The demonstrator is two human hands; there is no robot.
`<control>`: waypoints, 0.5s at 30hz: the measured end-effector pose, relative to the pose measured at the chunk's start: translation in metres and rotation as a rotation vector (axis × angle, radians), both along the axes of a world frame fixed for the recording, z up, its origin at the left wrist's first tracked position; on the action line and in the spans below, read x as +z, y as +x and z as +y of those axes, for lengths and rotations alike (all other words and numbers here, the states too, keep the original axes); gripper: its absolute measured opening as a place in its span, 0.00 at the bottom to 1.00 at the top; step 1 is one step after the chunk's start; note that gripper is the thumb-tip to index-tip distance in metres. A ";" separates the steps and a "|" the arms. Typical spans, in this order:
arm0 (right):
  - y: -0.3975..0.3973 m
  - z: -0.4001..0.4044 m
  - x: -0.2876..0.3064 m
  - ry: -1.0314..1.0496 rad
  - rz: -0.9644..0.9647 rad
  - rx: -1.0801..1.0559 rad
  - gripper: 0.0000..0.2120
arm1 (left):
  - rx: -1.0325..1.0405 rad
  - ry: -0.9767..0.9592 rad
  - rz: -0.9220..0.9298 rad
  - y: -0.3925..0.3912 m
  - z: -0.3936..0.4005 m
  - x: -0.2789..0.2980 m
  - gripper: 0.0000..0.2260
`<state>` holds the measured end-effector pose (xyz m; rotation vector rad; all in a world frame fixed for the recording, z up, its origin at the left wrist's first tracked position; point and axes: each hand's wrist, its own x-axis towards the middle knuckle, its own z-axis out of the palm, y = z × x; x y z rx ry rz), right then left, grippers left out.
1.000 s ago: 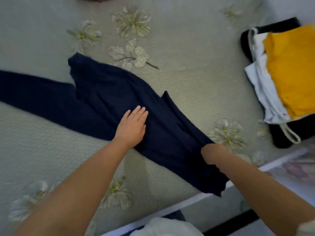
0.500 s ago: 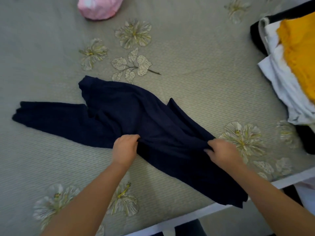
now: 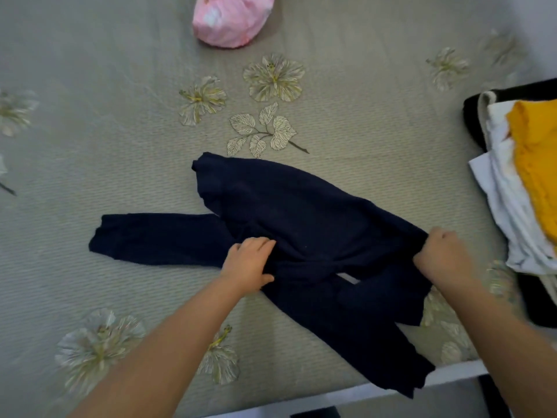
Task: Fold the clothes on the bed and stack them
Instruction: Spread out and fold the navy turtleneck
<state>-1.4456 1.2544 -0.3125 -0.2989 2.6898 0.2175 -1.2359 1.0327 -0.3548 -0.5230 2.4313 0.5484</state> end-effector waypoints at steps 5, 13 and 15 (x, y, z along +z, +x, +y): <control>0.078 -0.065 -0.024 -0.263 -0.079 0.769 0.33 | 0.329 -0.268 -0.010 0.056 -0.025 -0.024 0.32; 0.125 -0.129 -0.044 -0.352 -0.155 1.050 0.18 | 0.547 -0.134 0.092 0.082 -0.071 -0.025 0.16; 0.107 -0.129 -0.034 -0.541 -0.111 1.012 0.15 | 0.663 -0.113 0.274 0.073 -0.075 -0.015 0.14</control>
